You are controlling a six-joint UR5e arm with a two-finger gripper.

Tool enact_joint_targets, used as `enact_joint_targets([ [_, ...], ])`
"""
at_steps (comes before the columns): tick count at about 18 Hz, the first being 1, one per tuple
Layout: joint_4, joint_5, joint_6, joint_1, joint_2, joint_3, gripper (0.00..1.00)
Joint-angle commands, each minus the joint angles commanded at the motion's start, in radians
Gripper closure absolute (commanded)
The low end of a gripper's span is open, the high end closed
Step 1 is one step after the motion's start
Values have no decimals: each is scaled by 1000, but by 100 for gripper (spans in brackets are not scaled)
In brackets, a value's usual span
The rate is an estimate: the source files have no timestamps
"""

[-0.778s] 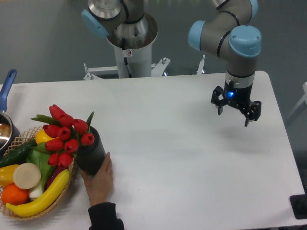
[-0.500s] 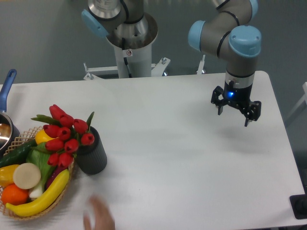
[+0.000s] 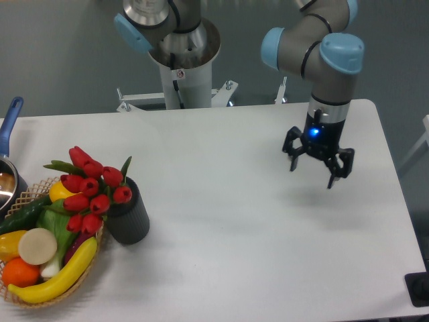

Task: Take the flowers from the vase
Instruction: 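Move the open gripper toward the red tulip stems above the black vase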

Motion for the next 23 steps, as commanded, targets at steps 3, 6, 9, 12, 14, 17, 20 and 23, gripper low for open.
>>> enact_joint_targets([
  [3, -2, -252, -37, -17, 0, -35, 0],
  [6, -2, -323, -52, -61, 34, -84, 0],
  [9, -2, -360, -54, -112, 55, -135, 0],
  [12, -3, -417, -57, -167, 87, -175, 0],
  [14, -2, -417, -87, -213, 89, -178, 0],
  [17, 5, -417, -94, -256, 80, -172, 0],
  [20, 8, -417, -92, -293, 43, -154, 0],
  [23, 9, -417, -89, -314, 22, -138, 0],
])
